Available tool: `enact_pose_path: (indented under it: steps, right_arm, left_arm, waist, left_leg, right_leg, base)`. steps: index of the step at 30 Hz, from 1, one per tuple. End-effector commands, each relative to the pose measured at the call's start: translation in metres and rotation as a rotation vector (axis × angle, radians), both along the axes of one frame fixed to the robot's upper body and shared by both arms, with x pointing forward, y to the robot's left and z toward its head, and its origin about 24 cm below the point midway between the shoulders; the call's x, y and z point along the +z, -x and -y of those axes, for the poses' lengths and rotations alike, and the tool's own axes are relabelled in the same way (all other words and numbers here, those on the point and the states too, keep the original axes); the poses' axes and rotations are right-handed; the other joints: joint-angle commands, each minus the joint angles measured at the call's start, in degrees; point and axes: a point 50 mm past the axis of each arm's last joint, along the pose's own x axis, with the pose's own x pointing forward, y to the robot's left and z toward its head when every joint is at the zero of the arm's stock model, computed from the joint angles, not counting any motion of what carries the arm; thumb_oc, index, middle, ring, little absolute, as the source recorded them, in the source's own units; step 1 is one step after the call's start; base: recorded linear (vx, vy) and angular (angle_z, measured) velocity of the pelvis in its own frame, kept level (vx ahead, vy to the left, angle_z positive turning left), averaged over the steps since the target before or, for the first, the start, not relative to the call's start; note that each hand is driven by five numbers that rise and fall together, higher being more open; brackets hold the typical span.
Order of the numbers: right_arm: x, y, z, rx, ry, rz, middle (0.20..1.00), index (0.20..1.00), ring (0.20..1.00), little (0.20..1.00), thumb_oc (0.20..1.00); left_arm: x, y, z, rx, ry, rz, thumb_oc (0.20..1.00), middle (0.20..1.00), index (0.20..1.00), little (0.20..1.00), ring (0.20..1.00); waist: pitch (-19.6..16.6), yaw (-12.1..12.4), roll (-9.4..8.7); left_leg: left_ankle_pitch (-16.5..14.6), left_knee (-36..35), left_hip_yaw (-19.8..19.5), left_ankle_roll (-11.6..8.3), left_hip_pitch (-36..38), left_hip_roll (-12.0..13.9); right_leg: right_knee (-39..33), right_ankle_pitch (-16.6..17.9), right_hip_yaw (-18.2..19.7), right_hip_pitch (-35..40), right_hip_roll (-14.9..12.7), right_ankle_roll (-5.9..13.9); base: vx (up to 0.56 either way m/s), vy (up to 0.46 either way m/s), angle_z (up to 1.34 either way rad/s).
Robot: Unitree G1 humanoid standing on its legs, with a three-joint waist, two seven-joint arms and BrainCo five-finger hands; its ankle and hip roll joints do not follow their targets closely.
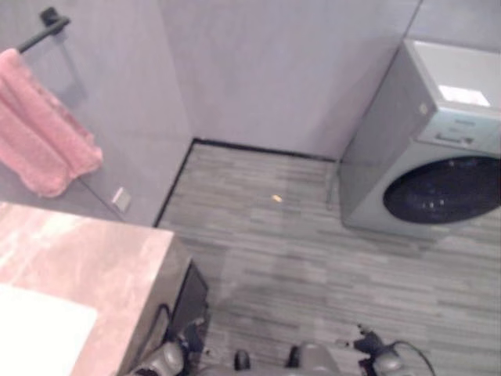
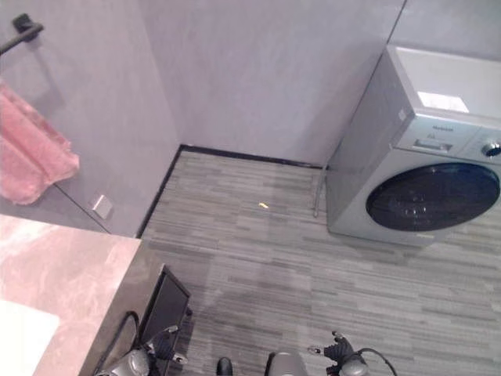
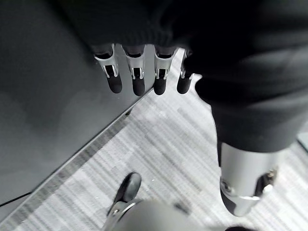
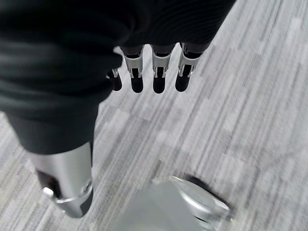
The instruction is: Put brush and paste in cup on sink, flatten towel.
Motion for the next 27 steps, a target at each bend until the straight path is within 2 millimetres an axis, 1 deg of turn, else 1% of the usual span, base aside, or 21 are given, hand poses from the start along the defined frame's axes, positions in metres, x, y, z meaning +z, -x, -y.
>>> enact_pose_path:
  steps: [1,2,3,4,6,7,8,9,13,16,17,18,19,20,21,22,23,24,25,26,27]
  right_arm:
    - [0.006,0.000,0.018,0.000,0.063,0.010,1.000,1.000,1.000,1.000,1.000]
    - [0.006,0.000,0.018,0.000,0.063,0.010,1.000,1.000,1.000,1.000,1.000]
    - [0.001,0.009,0.012,0.002,0.045,-0.016,1.000,1.000,1.000,1.000,1.000]
    - [0.001,0.012,0.012,0.003,0.043,-0.024,1.000,1.000,1.000,1.000,1.000]
    - [0.000,0.015,0.012,0.006,0.045,-0.034,1.000,1.000,1.000,1.000,1.000]
    - [0.000,0.020,0.015,0.007,0.052,-0.047,1.000,1.000,1.000,1.000,1.000]
    - [0.000,0.020,0.015,0.007,0.052,-0.047,1.000,1.000,1.000,1.000,1.000]
    - [0.000,0.021,0.016,0.015,0.053,-0.045,1.000,1.000,1.000,1.000,1.000]
    - [0.003,0.015,0.018,0.027,0.051,-0.014,1.000,1.000,1.000,1.000,1.000]
    - [0.004,0.017,0.021,0.037,0.061,-0.016,1.000,1.000,1.000,1.000,1.000]
    - [0.004,0.017,0.021,0.037,0.061,-0.016,1.000,1.000,1.000,1.000,1.000]
    - [0.004,0.023,0.024,0.033,0.067,-0.028,1.000,1.000,1.000,1.000,1.000]
    - [0.004,0.023,0.024,0.033,0.066,-0.028,1.000,1.000,1.000,1.000,1.000]
    - [0.003,0.029,0.026,0.036,0.077,-0.054,1.000,1.000,1.000,1.000,1.000]
    - [0.002,0.032,0.027,0.053,0.083,-0.071,1.000,1.000,1.000,1.000,1.000]
    - [0.002,0.035,0.028,0.058,0.091,-0.087,1.000,1.000,1.000,1.000,1.000]
    - [0.002,0.035,0.028,0.058,0.091,-0.087,1.000,1.000,1.000,1.000,1.000]
    - [0.001,0.043,0.031,0.049,0.106,-0.115,1.000,1.000,1.000,1.000,1.000]
    - [0.001,0.046,0.033,0.042,0.114,-0.126,1.000,1.000,1.000,1.000,1.000]
    - [0.001,0.050,0.034,0.034,0.120,-0.130,1.000,1.000,1.000,1.000,1.000]
    - [0.001,0.050,0.034,0.034,0.120,-0.130,1.000,1.000,1.000,1.000,1.000]
  left_arm:
    - [0.011,-0.013,-0.036,0.060,-0.095,0.051,1.000,1.000,1.000,1.000,1.000]
    - [0.011,-0.013,-0.036,0.060,-0.095,0.051,1.000,1.000,1.000,1.000,1.000]
    - [0.008,-0.008,-0.034,0.056,-0.098,0.023,1.000,1.000,1.000,1.000,1.000]
    - [0.007,-0.007,-0.033,0.058,-0.096,0.021,1.000,1.000,1.000,1.000,1.000]
    - [0.006,-0.003,-0.032,0.066,-0.093,0.011,1.000,1.000,1.000,1.000,1.000]
    - [0.005,-0.001,-0.033,0.089,-0.086,0.011,1.000,1.000,1.000,1.000,1.000]
    - [0.005,-0.001,-0.033,0.089,-0.086,0.011,1.000,1.000,1.000,1.000,1.000]
    - [0.006,-0.001,-0.034,0.099,-0.086,0.014,1.000,1.000,1.000,1.000,1.000]
    - [0.007,-0.001,-0.039,0.124,-0.089,0.026,1.000,1.000,1.000,1.000,1.000]
    - [0.010,-0.006,-0.040,0.129,-0.092,0.050,1.000,1.000,1.000,1.000,1.000]
    - [0.010,-0.006,-0.040,0.129,-0.092,0.050,1.000,1.000,1.000,1.000,1.000]
    - [0.012,-0.012,-0.042,0.124,-0.095,0.065,1.000,1.000,1.000,1.000,1.000]
    - [0.012,-0.012,-0.042,0.124,-0.095,0.066,1.000,1.000,1.000,1.000,1.000]
    - [0.014,-0.016,-0.042,0.118,-0.099,0.081,1.000,1.000,1.000,1.000,1.000]
    - [0.016,-0.020,-0.043,0.124,-0.102,0.096,1.000,1.000,1.000,1.000,1.000]
    - [0.017,-0.022,-0.043,0.138,-0.097,0.107,1.000,1.000,1.000,1.000,1.000]
    - [0.017,-0.022,-0.043,0.138,-0.097,0.107,1.000,1.000,1.000,1.000,1.000]
    - [0.018,-0.024,-0.043,0.160,-0.089,0.117,1.000,1.000,1.000,1.000,1.000]
    - [0.018,-0.023,-0.044,0.163,-0.088,0.118,1.000,1.000,1.000,1.000,1.000]
    - [0.017,-0.022,-0.043,0.157,-0.087,0.120,1.000,1.000,1.000,1.000,1.000]
    - [0.017,-0.022,-0.043,0.157,-0.087,0.120,1.000,1.000,1.000,1.000,1.000]
  waist:
    - [-0.51,0.44,-1.22]
    - [-0.51,0.44,-1.22]
    - [-0.65,-0.70,-2.51]
    - [-0.98,-0.63,-2.71]
    - [-1.47,-0.74,-2.72]
    - [-2.05,-0.87,-2.86]
    - [-2.05,-0.87,-2.86]
    - [-2.56,-0.95,-3.03]
    - [-2.82,-1.09,-3.57]
    - [-2.31,-1.21,-4.22]
    - [-2.33,-1.26,-4.21]
    - [-1.24,-1.19,-5.15]
    - [-1.25,-1.24,-5.10]
    - [-0.37,-0.75,-5.58]
    - [0.71,-0.44,-6.01]
    - [1.22,-0.36,-6.37]
    - [1.21,-0.43,-6.40]
    - [1.75,-0.36,-7.28]
    - [1.67,-0.25,-7.52]
    - [1.48,-0.35,-7.35]
    - [1.49,-0.34,-7.44]
  left_leg:
    - [-3.48,4.62,0.41,-0.89,-2.55,-1.83]
    - [-3.48,4.62,0.41,-0.89,-2.55,-1.83]
    - [-5.43,6.95,-1.35,-2.87,0.97,-1.31]
    - [-5.57,7.13,-1.37,-3.06,1.33,-1.09]
    - [-5.26,7.75,-1.83,-3.50,1.47,-0.67]
    - [-4.18,8.42,-2.67,-4.53,1.72,0.16]
    - [-4.18,8.42,-2.67,-4.53,1.72,0.16]
    - [-2.62,8.88,-3.56,-5.57,1.94,1.05]
    - [-0.88,10.16,-4.08,-7.01,1.91,2.11]
    - [3.47,17.36,-3.96,-9.19,-0.70,3.40]
    - [3.37,17.61,-4.03,-9.21,-0.87,3.42]
    - [7.64,26.24,-2.97,-10.14,-4.87,4.84]
    - [7.47,26.67,-3.07,-10.17,-5.15,4.92]
    - [9.09,31.64,-2.93,-10.28,-7.41,5.35]
    - [8.82,36.19,-2.03,-9.74,-10.60,5.84]
    - [7.14,34.79,-1.06,-9.04,-12.83,5.69]
    - [7.15,34.70,-1.08,-8.99,-12.78,5.62]
    - [2.24,28.48,1.19,-7.65,-17.78,4.02]
    - [0.90,23.63,2.10,-7.17,-19.40,3.29]
    - [2.28,16.61,3.73,-7.56,-20.61,3.03]
    - [2.56,16.06,3.78,-7.54,-20.29,2.88]
  right_leg:
    - [-1.40,6.63,1.74,5.74,1.62,-0.29]
    - [-1.40,6.63,1.74,5.74,1.62,-0.29]
    - [-12.94,12.88,9.33,6.47,3.93,1.38]
    - [-13.32,13.26,9.11,7.05,4.24,1.04]
    - [-13.30,13.02,8.83,7.75,4.70,0.56]
    - [-12.60,12.12,7.92,8.39,5.41,-0.34]
    - [-12.60,12.12,7.92,8.39,5.41,-0.34]
    - [-12.57,11.26,7.43,9.03,6.09,-1.20]
    - [-12.60,9.86,6.92,9.86,7.11,-2.18]
    - [-13.02,7.61,7.32,11.92,8.50,-4.07]
    - [-13.04,7.62,7.26,11.90,8.51,-4.09]
    - [-13.11,6.50,7.06,13.72,8.93,-5.45]
    - [-13.11,6.50,6.98,13.67,9.00,-5.49]
    - [-13.04,6.08,6.95,14.56,9.10,-6.28]
    - [-13.38,5.50,6.35,15.77,9.21,-6.89]
    - [-13.69,5.43,5.87,16.32,8.62,-6.86]
    - [-13.70,5.38,5.83,16.36,8.55,-6.82]
    - [-14.48,5.35,4.37,17.51,7.03,-5.87]
    - [-14.75,5.02,3.70,17.84,6.54,-5.32]
    - [-15.01,4.63,2.91,18.37,6.39,-5.05]
    - [-15.01,4.62,2.93,18.42,6.27,-5.02]
  base:
    - [0.00,0.000,0.22]
    - [0.68,-0.184,0.27]
    - [0.79,-0.231,0.13]
    - [0.91,-0.288,0.31]
    - [0.31,-0.150,0.78]
    - [0.25,-0.137,0.55]
    - [0.49,-0.277,0.22]
    - [0.24,-0.144,0.12]
    - [0.32,-0.220,0.13]
    - [0.24,-0.199,-0.11]
    - [0.20,-0.226,-0.04]
    - [0.12,-0.163,-0.09]
    - [0.22,-0.257,0.03]
    - [0.19,-0.194,0.14]
    - [0.23,-0.229,0.17]
    - [0.14,-0.131,0.14]
    - [0.15,-0.076,0.21]
    - [0.17,-0.038,0.37]
    - [0.25,-0.026,0.49]
    - [0.14,0.017,0.58]
    - [0.20,0.038,0.61]
